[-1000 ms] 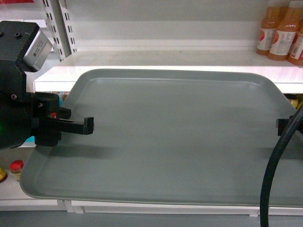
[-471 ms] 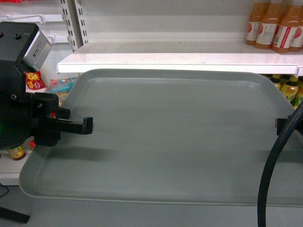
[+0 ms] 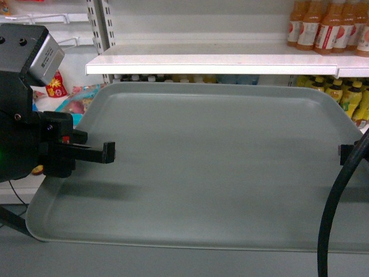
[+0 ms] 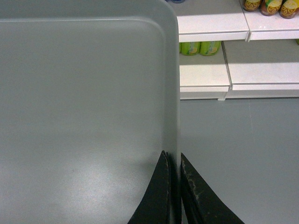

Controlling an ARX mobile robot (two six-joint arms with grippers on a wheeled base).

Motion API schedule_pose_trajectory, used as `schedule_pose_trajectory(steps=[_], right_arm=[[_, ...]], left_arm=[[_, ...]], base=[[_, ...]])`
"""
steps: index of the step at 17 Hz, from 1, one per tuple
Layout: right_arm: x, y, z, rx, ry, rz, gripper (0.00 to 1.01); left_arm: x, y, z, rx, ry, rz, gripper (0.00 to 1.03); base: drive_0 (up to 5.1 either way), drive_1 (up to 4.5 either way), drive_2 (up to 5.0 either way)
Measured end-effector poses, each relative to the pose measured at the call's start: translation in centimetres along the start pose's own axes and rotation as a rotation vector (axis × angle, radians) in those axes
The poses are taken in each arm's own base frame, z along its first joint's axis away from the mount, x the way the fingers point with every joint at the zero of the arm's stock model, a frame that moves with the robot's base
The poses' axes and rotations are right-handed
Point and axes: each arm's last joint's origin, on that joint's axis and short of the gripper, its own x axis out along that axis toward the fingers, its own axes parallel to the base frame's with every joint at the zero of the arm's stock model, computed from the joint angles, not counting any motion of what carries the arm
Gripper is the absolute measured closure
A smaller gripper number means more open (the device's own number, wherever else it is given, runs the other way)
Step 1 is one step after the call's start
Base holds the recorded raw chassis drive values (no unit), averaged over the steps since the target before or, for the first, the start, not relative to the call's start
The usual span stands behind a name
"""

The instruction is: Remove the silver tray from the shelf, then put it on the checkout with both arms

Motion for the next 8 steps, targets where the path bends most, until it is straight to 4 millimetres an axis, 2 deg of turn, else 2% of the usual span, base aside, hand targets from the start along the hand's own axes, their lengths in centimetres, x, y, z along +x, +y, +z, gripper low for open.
schedule_pose_trajectory(steps=[8], right_arm=[[0.0, 0.0, 0.02, 0.0, -0.003, 0.0, 0.98]], left_arm=[[0.0, 0.01, 0.01, 0.0, -0.001, 0.0, 1.0]], base=[[0.1, -4.17, 4.4]])
